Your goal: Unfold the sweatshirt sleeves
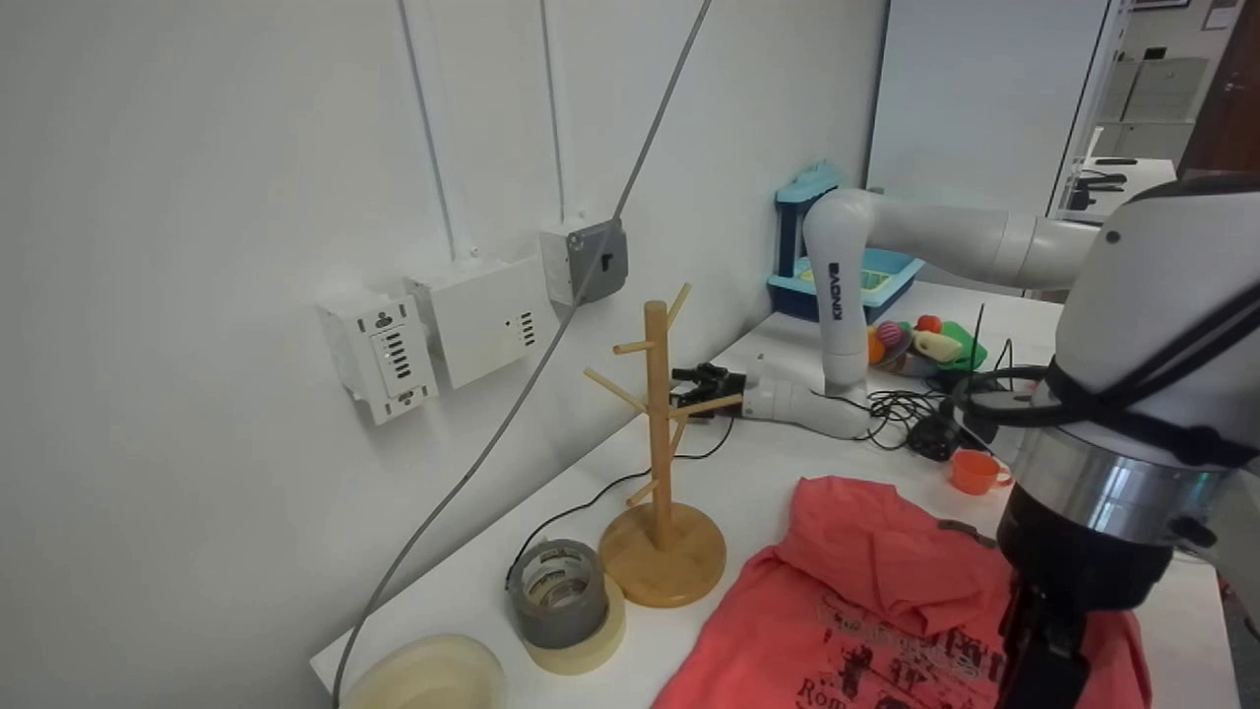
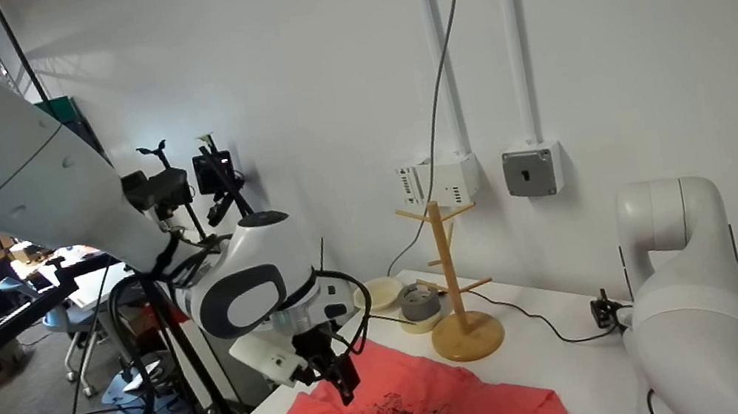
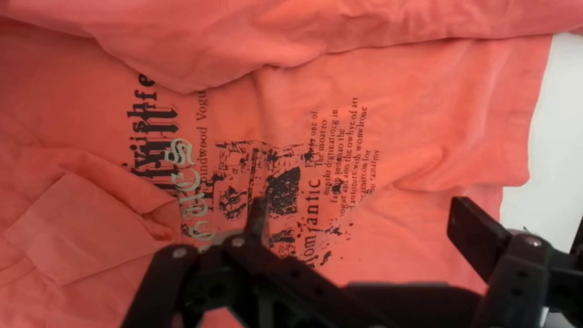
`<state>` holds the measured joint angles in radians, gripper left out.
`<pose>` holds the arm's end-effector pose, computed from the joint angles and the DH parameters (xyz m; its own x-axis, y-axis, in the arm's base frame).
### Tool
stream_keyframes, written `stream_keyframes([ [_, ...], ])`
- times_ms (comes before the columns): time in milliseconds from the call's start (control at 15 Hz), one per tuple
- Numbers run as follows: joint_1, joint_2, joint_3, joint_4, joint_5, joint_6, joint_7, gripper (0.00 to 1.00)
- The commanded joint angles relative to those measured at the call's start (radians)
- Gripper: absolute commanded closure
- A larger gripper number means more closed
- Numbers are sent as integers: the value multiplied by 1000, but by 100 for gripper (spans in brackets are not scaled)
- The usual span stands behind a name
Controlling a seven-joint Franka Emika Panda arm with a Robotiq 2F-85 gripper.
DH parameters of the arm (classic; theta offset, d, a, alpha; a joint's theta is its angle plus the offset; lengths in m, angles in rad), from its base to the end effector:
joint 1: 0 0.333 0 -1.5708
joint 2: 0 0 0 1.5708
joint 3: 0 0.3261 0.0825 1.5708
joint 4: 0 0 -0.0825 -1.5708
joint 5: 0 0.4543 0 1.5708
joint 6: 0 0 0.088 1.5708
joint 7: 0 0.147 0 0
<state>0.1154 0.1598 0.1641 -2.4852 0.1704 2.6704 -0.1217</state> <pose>0.4938 0.1438 0.1380 0.9694 0.2437 0.0302 0.2455 -0.9638 -0.1038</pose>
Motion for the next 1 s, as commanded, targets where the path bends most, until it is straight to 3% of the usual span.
stream_keyframes([
  [0,-3,0,3,1,-2,-2,2,0],
  [467,-3,0,3,1,-2,-2,2,0],
  [933,9,53,-47,77,-163,-13,114,0],
])
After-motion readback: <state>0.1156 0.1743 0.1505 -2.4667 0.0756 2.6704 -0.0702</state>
